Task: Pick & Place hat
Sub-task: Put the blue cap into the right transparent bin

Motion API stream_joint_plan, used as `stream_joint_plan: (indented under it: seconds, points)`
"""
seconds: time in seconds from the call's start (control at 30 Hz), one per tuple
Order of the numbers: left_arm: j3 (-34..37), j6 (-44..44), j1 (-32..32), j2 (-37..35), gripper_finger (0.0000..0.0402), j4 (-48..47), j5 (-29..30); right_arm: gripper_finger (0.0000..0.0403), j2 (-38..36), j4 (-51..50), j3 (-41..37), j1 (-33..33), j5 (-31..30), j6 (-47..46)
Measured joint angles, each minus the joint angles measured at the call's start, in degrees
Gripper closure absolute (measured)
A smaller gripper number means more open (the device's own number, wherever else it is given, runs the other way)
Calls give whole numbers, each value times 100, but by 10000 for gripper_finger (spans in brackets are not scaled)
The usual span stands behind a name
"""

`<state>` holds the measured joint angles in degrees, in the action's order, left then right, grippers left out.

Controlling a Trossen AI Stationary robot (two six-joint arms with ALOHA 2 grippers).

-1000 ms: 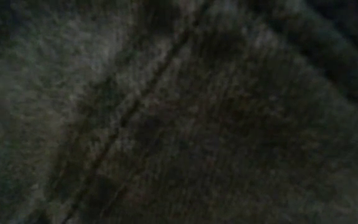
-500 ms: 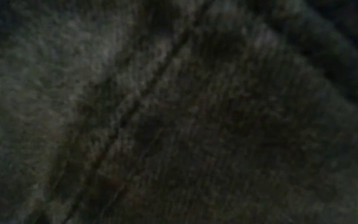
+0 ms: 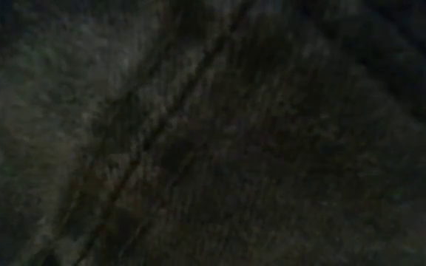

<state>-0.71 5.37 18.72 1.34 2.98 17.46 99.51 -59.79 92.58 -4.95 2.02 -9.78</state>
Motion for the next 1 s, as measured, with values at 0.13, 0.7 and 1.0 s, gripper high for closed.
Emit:
stream_joint_plan:
  seconds: [0.13, 0.7, 1.0]
  points:
    - [-1, 0, 1, -2, 401, -2, 2, 193, 608, 184, -1, 179, -2, -74]
    - [0, 0, 0, 1, 401, 0, 2, 193, 1560, 1219, -3, 347, -12, -340]
    - [0, 0, 0, 0, 401, 0, 2, 193, 1573, 1536, -37, 358, -52, -477]
